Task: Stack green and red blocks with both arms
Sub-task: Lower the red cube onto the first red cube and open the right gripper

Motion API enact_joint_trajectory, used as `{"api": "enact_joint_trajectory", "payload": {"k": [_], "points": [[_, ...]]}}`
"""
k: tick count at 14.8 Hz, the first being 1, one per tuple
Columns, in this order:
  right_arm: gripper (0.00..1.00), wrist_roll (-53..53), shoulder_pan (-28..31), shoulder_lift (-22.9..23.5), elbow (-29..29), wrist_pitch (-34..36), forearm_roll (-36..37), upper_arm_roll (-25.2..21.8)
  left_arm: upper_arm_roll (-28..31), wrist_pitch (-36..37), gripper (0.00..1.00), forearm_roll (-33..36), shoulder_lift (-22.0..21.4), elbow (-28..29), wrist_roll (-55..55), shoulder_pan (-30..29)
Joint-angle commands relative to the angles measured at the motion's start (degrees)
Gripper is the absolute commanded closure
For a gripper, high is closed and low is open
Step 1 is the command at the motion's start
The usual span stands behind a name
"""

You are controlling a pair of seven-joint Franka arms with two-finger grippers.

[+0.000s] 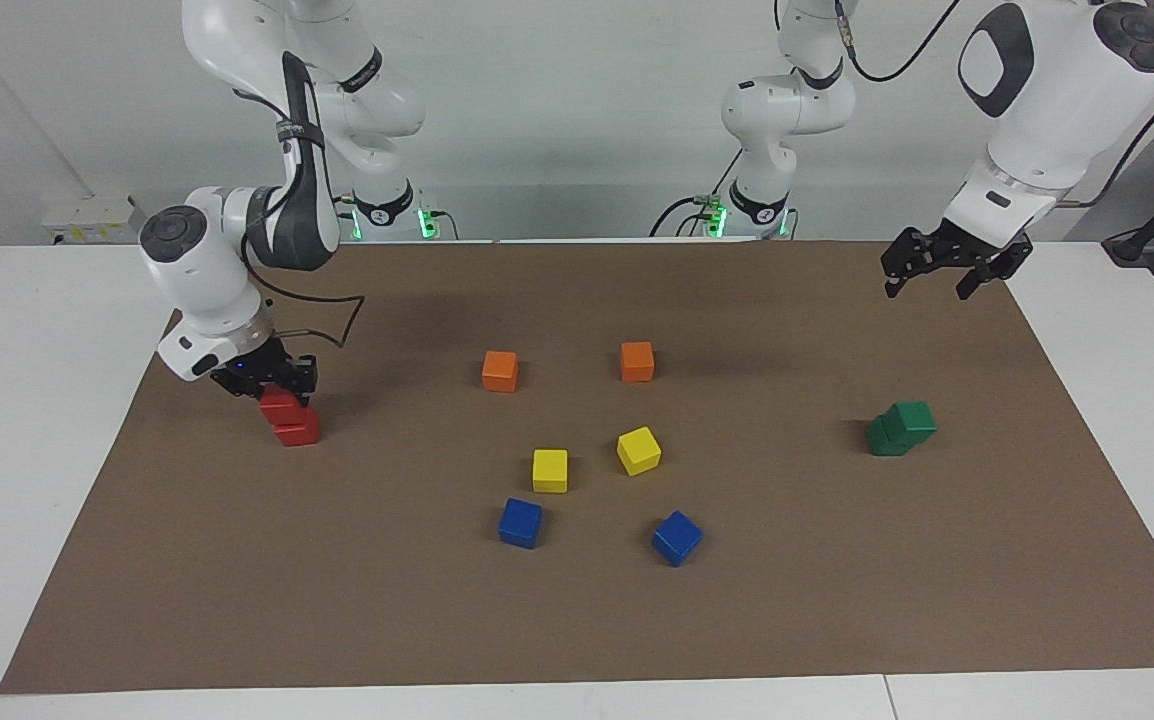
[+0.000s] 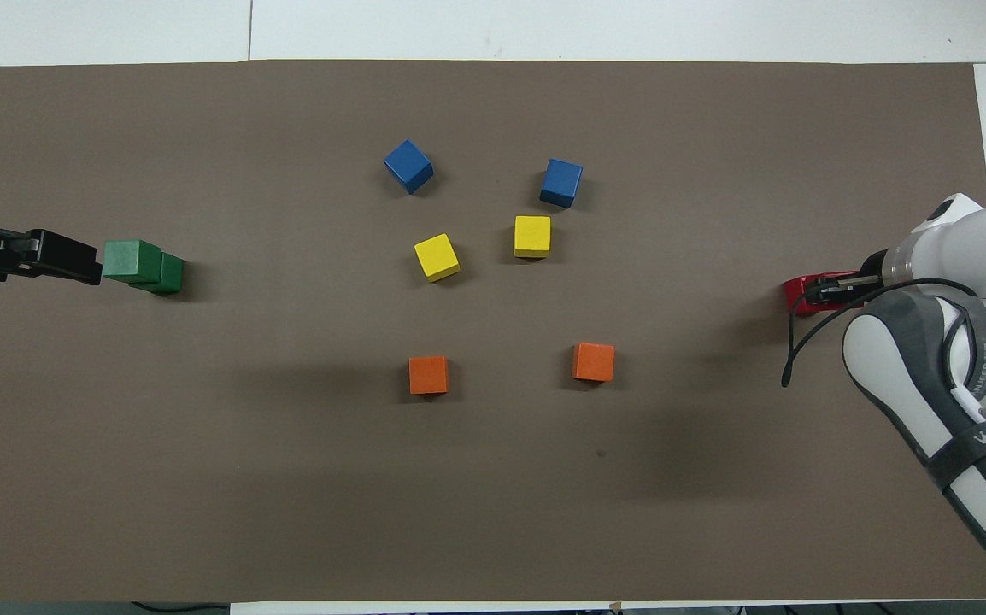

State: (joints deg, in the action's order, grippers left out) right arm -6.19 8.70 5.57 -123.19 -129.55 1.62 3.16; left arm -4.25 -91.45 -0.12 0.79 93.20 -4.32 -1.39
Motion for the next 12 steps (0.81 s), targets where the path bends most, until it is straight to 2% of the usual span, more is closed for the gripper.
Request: {"api": "enact_joint_trajectory", "payload": {"k": [1,12], "points": [[1.00,-2.42,0.62,-0.83,-1.35,-1.49,-1.10,0.44,0.74,1.97,0.00,0.21,0.09,-1.36,0.72,1.03],[1.00,-2.68,0.71,-0.30,-1.26,-1.67,-1.10,0.35,0.74,1.36,0.00,0.21,-0.35,-0.83,0.63,0.86]]}}
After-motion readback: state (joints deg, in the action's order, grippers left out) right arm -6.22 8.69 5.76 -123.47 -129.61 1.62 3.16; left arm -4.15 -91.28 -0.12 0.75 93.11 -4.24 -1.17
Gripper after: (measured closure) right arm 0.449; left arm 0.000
